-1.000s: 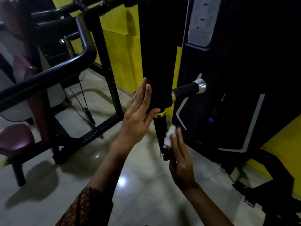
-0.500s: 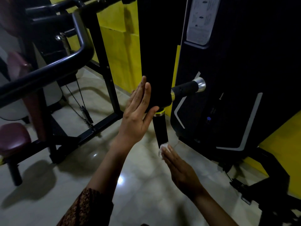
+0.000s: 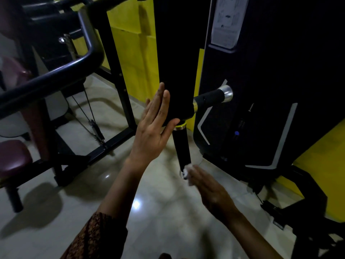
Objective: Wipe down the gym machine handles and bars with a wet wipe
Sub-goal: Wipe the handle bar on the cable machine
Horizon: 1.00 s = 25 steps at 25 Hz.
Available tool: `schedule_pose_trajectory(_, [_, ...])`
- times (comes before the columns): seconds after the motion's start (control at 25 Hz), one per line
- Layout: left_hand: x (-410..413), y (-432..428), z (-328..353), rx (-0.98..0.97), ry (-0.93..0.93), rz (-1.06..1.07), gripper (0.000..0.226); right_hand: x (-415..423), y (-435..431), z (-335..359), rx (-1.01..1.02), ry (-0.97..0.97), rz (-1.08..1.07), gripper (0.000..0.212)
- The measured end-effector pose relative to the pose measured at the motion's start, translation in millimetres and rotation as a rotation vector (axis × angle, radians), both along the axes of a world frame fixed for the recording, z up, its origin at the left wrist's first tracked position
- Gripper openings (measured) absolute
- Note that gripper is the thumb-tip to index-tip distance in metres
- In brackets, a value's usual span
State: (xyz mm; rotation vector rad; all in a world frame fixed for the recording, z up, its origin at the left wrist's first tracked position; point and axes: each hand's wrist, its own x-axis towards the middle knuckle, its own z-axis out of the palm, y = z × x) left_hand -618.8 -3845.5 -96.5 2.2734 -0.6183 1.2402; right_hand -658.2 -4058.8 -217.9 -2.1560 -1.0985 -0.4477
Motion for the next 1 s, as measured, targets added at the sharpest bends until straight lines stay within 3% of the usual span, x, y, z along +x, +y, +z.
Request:
schedule_pose_trajectory(0.08, [0,0,1,0.024,-0.016,0.044,0.07,10,21,20,0.296,0.01,-0.166,0.038])
schedule_pose_trajectory(0.2, [2,-5,0,-0.008,-0.009,0.03,0.073,29,64,65,0.615,0.316,-0.239,0.04])
schedule_pose_trajectory(0.36, [3,-4,-4,-0.023,-0.034,0.049,0.073,11,65,32,0.51,0.355,-0.134,0.047])
schedule_pose_trajectory(0.48, [0,1,-4,0.0,-0.035,0.039,0.072,-1,42,-2,0.429,0.363,-0.145,0.041])
schedule_pose_trajectory(0.64, [2,-3,-1,0.005,-0.02,0.009,0.071,26,57,45,0.597,0.293,-0.23,0.026])
schedule_pose_trajectory(0.8, [3,-4,-4,-0.011,-0.023,0.013,0.069,43,79,73,0.649,0.477,-0.101,0.026])
schedule_pose_trajectory(1.0, [2,0,-5,-0.011,-0.021,0.024,0.069,21,40,8,0.377,0.476,-0.122,0.034])
